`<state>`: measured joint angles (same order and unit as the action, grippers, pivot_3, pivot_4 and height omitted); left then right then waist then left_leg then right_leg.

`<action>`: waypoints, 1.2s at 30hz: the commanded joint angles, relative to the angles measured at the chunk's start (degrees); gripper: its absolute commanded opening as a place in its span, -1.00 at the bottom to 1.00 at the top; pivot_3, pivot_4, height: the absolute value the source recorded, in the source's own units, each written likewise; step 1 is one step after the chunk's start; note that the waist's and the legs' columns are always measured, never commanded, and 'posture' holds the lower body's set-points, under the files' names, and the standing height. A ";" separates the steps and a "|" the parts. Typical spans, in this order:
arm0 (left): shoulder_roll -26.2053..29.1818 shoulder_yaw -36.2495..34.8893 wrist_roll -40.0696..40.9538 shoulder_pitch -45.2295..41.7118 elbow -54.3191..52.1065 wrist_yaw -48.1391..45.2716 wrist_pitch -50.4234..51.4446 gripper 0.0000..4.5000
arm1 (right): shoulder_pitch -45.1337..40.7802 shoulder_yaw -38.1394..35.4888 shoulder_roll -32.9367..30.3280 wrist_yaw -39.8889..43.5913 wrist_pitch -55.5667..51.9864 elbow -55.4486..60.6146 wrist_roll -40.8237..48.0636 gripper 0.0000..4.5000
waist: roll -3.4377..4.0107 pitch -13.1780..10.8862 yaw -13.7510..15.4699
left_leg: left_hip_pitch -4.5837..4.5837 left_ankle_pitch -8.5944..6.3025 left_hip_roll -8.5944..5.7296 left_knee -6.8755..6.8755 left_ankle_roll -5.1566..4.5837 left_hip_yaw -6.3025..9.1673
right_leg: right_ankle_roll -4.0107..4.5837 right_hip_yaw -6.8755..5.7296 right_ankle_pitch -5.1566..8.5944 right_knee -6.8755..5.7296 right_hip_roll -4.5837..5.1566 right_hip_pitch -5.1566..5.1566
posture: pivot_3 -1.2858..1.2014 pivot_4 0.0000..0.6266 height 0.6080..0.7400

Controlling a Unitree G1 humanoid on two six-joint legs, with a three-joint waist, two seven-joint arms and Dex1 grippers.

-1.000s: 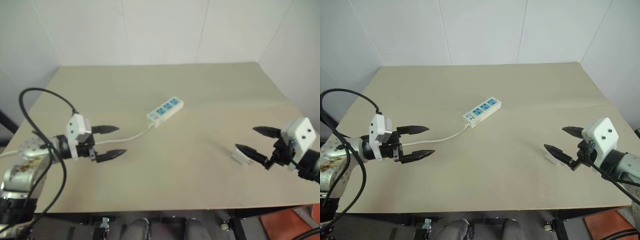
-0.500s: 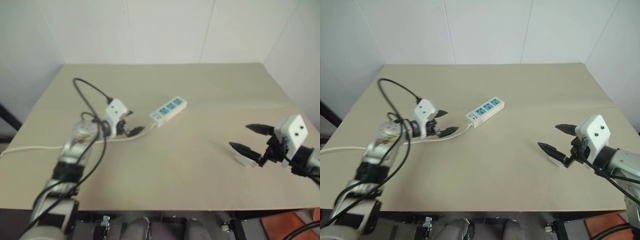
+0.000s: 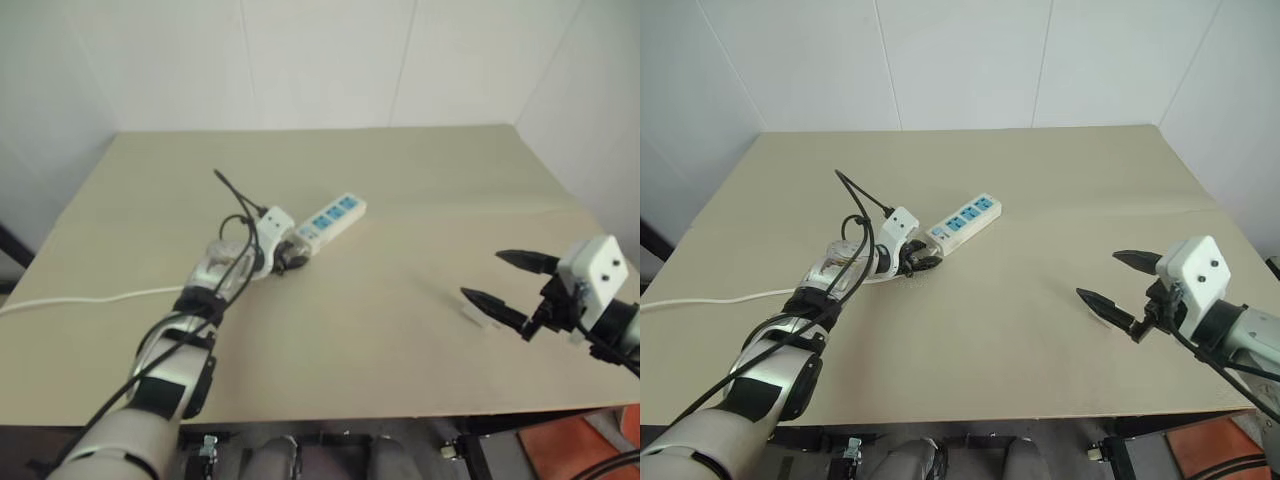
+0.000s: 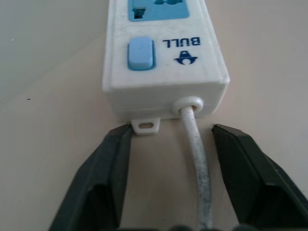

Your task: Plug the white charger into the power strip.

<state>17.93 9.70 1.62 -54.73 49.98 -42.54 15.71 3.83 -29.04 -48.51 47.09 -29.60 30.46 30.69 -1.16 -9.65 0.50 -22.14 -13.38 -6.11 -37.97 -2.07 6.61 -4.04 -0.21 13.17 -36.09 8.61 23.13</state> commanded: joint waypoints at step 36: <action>23.40 -8.75 21.37 28.69 -43.75 -37.43 -4.87 0.99 | -2.60 0.31 -1.44 1.63 1.74 -2.07 -0.16 1.00 | 0.06 0.03 -0.35 | -0.11 -0.07 0.12 -0.04 -0.13 -0.60 | 0.16 0.78 -0.24 -0.03 -0.18 0.51 | 0.03 -0.52 1.00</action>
<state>41.36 3.08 20.44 -25.12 8.31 -79.75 10.41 1.53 -27.56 -49.07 48.68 -28.87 27.49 30.50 -1.10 -9.62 0.15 -22.24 -13.46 -5.99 -38.01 -2.20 6.01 -3.88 0.58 12.92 -36.11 8.43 23.63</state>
